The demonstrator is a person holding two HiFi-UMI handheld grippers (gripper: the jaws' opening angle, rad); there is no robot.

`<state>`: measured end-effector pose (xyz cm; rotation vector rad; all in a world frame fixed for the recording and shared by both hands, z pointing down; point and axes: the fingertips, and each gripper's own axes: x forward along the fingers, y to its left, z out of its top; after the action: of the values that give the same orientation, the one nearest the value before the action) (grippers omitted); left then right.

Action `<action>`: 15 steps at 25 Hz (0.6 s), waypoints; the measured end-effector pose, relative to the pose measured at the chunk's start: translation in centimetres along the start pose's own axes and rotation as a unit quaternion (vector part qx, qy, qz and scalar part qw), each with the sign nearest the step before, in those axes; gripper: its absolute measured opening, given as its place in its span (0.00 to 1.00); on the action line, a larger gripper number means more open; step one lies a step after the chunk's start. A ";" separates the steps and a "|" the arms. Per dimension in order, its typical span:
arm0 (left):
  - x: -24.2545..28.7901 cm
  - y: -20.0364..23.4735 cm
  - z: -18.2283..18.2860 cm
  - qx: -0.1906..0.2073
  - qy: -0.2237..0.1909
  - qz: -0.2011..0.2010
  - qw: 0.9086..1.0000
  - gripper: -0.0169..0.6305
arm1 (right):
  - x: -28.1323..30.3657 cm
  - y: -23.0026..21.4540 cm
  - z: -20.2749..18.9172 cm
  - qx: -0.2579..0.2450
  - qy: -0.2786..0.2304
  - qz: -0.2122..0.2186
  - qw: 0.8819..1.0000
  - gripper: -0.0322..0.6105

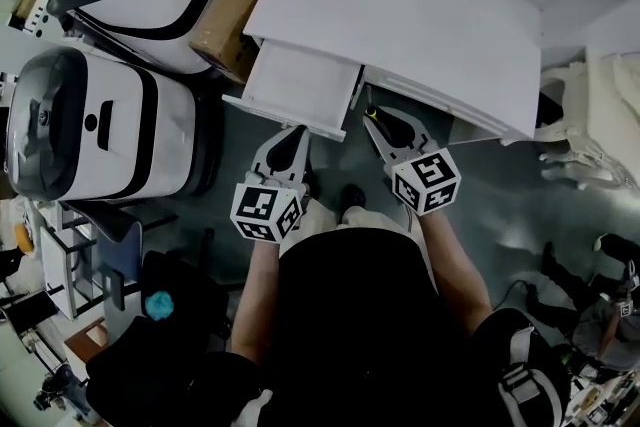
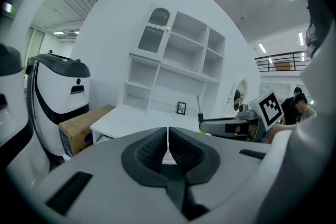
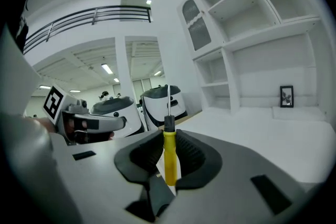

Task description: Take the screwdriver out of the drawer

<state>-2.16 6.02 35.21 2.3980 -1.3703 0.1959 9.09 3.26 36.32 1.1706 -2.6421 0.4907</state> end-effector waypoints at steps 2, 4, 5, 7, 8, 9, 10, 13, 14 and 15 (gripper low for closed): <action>-0.4 -0.5 0.0 -0.001 -0.003 0.000 1.000 0.07 | -0.8 0.6 0.6 -0.005 -0.010 -0.002 1.000 0.19; -0.5 -0.9 0.0 -0.001 -0.005 0.001 1.000 0.07 | -1.4 1.2 1.1 -0.015 -0.016 -0.002 1.000 0.19; -0.6 -1.1 0.0 -0.001 -0.006 0.001 1.000 0.07 | -1.7 1.4 1.2 -0.016 -0.018 -0.002 1.000 0.19; -0.9 -1.5 0.0 -0.001 -0.007 0.002 1.000 0.07 | -2.4 1.7 1.3 -0.013 -0.023 0.001 1.000 0.19; -1.0 -1.6 0.0 -0.001 -0.008 0.004 1.000 0.07 | -2.7 1.8 1.3 -0.012 -0.024 0.002 1.000 0.19; -1.2 -1.7 0.0 -0.001 -0.009 0.005 1.000 0.07 | -3.1 1.9 1.3 -0.013 -0.025 0.003 1.000 0.19; -1.4 -1.8 0.0 -0.001 -0.010 0.006 1.000 0.07 | -3.3 2.0 1.3 -0.014 -0.026 0.005 1.000 0.19; -2.0 -1.8 -0.1 -0.001 -0.013 0.012 1.000 0.07 | -4.1 2.1 1.3 -0.014 -0.030 0.007 0.999 0.19; -2.2 -1.8 -0.2 -0.001 -0.013 0.013 1.000 0.07 | -4.4 2.2 1.3 -0.014 -0.031 0.007 0.999 0.19; -2.4 -1.8 -0.2 -0.001 -0.013 0.014 1.000 0.07 | -4.6 2.2 1.3 -0.013 -0.033 0.007 0.999 0.19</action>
<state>-1.81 8.83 34.28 2.3879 -1.4163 0.1718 10.45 7.27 33.19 1.1817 -2.7061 0.4259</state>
